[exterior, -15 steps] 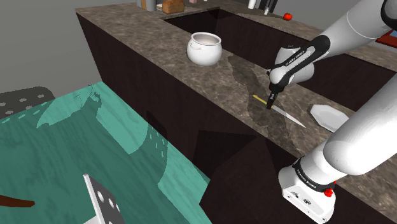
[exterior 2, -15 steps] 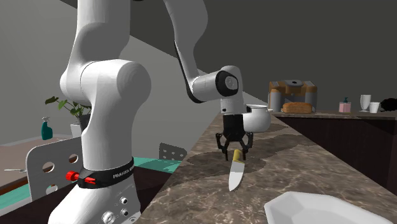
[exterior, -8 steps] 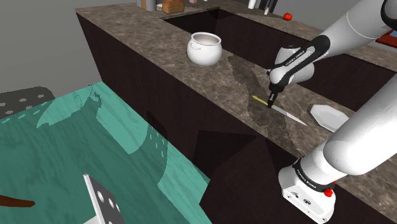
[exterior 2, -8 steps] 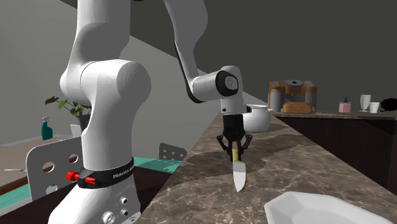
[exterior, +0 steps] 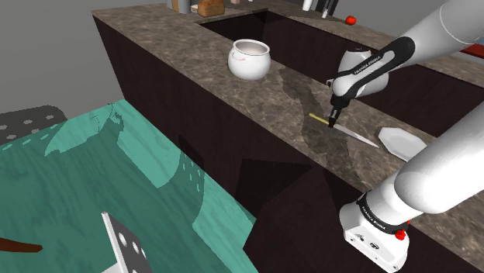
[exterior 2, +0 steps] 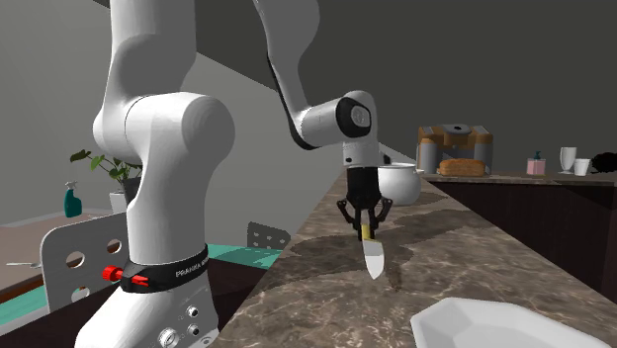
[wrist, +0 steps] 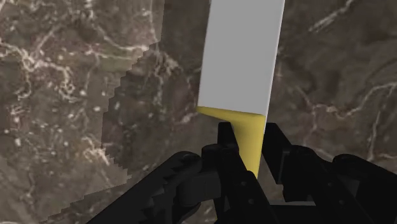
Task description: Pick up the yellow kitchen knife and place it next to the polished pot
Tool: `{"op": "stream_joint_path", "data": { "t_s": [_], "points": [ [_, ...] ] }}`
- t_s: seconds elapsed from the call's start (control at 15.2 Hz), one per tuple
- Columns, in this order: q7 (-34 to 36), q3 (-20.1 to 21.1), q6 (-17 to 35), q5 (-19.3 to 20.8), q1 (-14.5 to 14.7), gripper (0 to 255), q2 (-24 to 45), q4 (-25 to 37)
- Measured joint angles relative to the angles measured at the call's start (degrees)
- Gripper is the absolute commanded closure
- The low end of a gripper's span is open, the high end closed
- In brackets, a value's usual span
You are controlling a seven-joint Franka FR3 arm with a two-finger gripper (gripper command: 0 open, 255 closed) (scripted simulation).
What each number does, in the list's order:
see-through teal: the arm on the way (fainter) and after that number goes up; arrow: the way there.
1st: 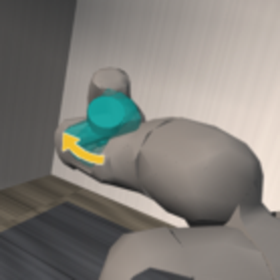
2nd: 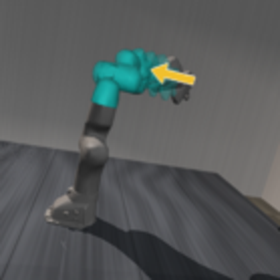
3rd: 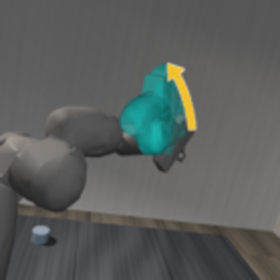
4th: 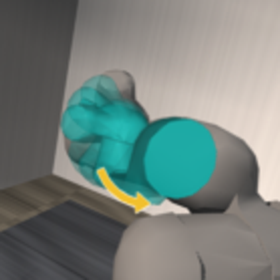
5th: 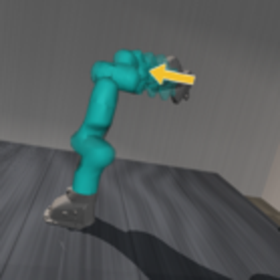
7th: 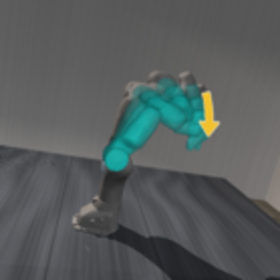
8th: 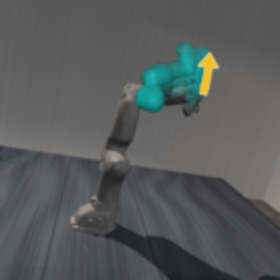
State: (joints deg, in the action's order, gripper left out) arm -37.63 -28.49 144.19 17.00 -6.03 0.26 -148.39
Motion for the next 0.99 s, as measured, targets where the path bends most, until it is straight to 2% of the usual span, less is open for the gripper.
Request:
{"op": "stream_joint_path", "data": {
  "t_s": [0.99],
  "points": [
    [0.92,1.16,-14.21,2.89,-0.23,255,-11.68,2.96]
  ]
}}
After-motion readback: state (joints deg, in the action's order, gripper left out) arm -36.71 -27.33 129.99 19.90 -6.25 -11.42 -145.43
